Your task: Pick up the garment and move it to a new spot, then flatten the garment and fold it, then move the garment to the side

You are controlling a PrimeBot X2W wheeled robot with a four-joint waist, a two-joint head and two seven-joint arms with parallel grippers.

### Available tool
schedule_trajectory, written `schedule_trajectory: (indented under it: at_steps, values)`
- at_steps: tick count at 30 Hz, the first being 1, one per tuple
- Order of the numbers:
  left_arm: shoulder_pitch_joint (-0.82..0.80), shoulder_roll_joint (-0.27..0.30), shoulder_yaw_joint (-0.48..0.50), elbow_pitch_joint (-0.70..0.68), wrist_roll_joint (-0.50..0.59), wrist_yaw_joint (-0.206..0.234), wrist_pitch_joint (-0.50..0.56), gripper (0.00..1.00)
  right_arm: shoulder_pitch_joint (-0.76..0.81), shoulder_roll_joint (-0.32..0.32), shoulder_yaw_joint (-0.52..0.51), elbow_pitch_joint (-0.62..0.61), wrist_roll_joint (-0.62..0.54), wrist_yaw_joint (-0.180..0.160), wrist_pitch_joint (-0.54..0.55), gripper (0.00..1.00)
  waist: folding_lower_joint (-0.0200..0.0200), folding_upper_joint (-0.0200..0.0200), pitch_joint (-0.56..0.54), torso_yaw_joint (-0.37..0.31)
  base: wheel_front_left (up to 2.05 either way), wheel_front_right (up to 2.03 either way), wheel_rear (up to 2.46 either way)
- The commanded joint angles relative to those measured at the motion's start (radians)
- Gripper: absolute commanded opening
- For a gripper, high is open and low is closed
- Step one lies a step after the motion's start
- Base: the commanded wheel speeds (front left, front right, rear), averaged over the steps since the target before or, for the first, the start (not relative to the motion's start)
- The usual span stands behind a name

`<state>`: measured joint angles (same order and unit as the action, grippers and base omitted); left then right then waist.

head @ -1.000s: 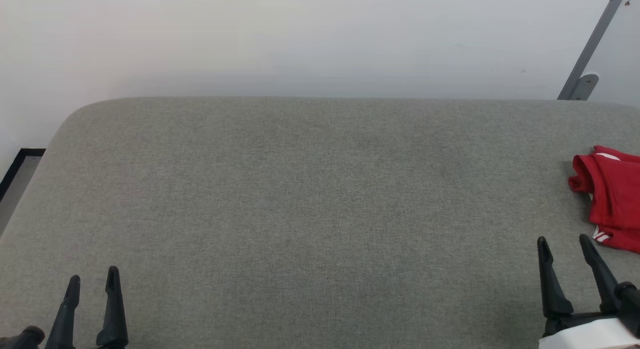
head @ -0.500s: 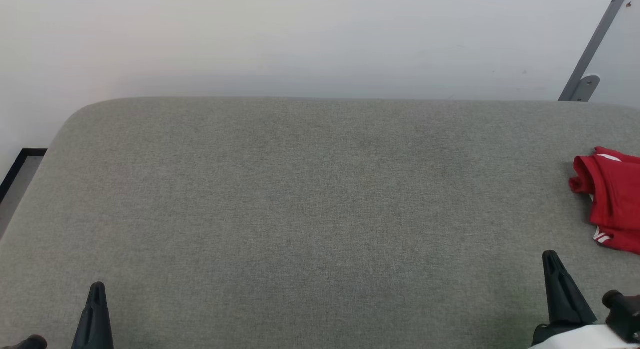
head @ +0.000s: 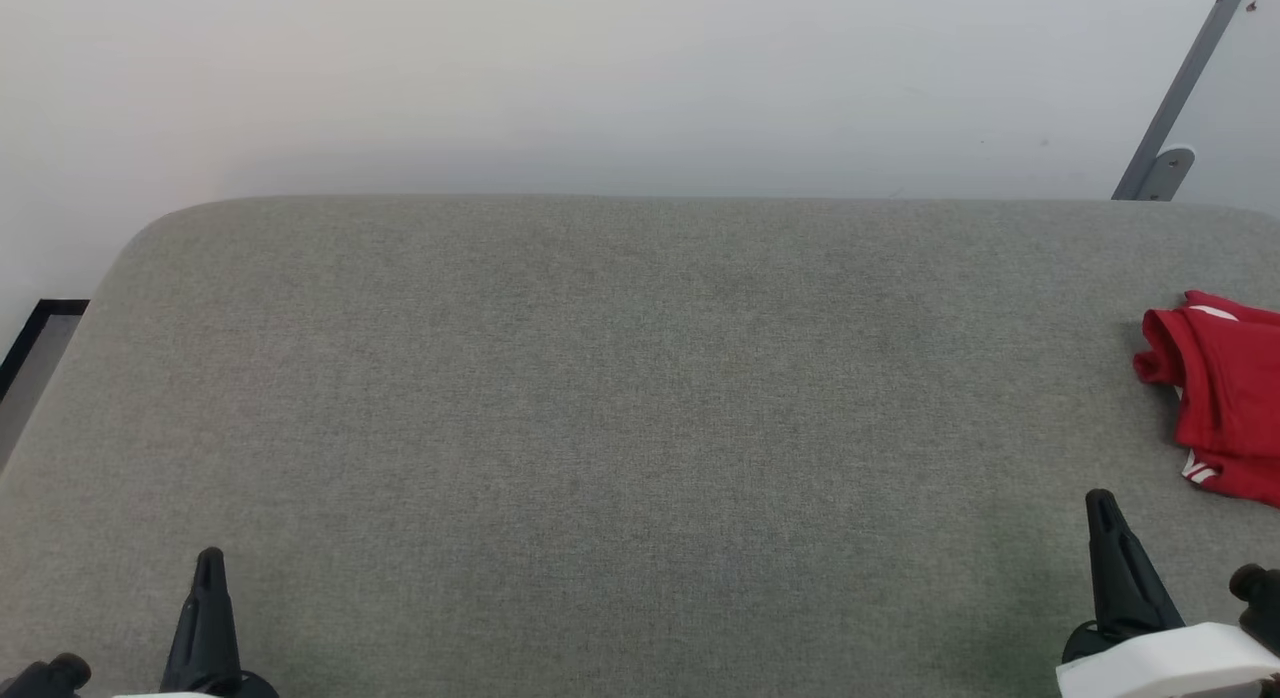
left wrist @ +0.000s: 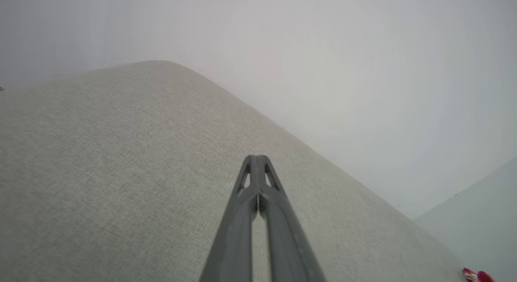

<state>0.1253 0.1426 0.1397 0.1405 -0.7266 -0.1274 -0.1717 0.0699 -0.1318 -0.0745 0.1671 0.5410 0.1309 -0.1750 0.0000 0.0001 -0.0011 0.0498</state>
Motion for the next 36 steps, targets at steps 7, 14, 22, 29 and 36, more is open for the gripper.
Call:
schedule_trajectory:
  at_steps: [7,14,22,29,36]
  values:
    - [-0.048,-0.003,-0.001,0.001,-0.111,-0.001,0.034,0.00,-0.040,0.006,-0.010,-0.003,0.134,0.000,0.037,0.00,0.0000,-0.0001,0.000,-0.004,0.00,0.00,0.00]
    - [-0.069,-0.013,-0.003,0.012,-0.195,-0.002,0.061,0.00,-0.057,0.014,-0.013,0.006,0.234,0.000,0.064,0.00,0.0000,-0.0001,0.001,-0.007,0.00,0.00,0.00]
    - [-0.091,-0.022,-0.006,0.022,-0.280,-0.002,0.090,0.00,-0.074,0.022,-0.016,0.013,0.339,0.000,0.092,0.00,0.0000,-0.0001,0.001,-0.011,0.00,0.00,0.00]
    - [-0.108,-0.030,-0.008,0.032,-0.350,-0.002,0.112,0.00,-0.087,0.029,-0.019,0.021,0.423,0.000,0.115,0.00,0.0000,-0.0001,0.001,-0.014,0.00,0.00,0.00]
    - [-0.124,-0.037,-0.010,0.041,-0.416,-0.003,0.134,0.00,-0.097,0.036,-0.022,0.028,0.502,0.000,0.137,0.00,0.0000,-0.0001,0.001,-0.017,0.00,0.00,0.00]
